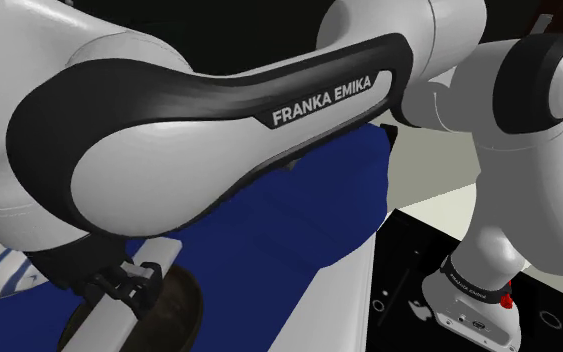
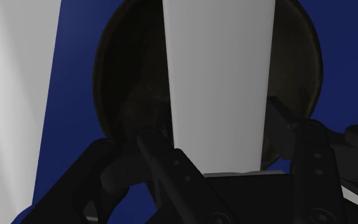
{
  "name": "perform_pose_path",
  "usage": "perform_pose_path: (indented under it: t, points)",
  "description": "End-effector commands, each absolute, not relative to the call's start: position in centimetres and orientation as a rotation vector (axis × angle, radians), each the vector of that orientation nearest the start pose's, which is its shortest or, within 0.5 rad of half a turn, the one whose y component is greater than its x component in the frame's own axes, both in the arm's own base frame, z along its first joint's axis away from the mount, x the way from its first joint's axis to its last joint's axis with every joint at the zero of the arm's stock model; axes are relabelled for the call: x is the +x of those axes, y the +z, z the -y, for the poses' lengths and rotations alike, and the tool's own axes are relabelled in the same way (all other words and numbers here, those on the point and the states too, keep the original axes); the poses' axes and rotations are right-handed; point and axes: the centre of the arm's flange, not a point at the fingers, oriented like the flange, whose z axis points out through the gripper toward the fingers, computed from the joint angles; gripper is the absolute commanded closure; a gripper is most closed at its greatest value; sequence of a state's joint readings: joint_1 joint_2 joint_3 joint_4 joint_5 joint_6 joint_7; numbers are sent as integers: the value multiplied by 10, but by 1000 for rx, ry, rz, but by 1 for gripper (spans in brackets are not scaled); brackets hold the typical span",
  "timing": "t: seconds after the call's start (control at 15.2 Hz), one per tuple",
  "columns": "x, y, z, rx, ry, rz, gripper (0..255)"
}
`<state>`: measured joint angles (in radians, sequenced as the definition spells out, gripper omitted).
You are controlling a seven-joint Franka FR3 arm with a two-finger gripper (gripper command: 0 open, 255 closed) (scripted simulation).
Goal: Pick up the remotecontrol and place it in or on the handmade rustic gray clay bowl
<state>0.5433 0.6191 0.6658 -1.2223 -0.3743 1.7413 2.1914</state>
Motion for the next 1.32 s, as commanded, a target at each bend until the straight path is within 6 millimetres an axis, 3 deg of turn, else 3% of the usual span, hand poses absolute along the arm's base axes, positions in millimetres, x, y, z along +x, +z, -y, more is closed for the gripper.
perform_pose_path:
  t: [0.0, 0.26, 0.79, 0.86, 1.19, 1.25]
  points:
    - [391, 456, -597, -2724, -2, -1524, 255]
    - [391, 433, -597, -2724, -2, -1524, 255]
    - [391, 433, -597, -2724, -2, -1524, 255]
    - [391, 433, -597, -2724, -2, -1524, 0]
    - [391, 433, -597, -2724, -2, -1524, 0]
    - [391, 446, -597, -2724, -2, -1524, 0]
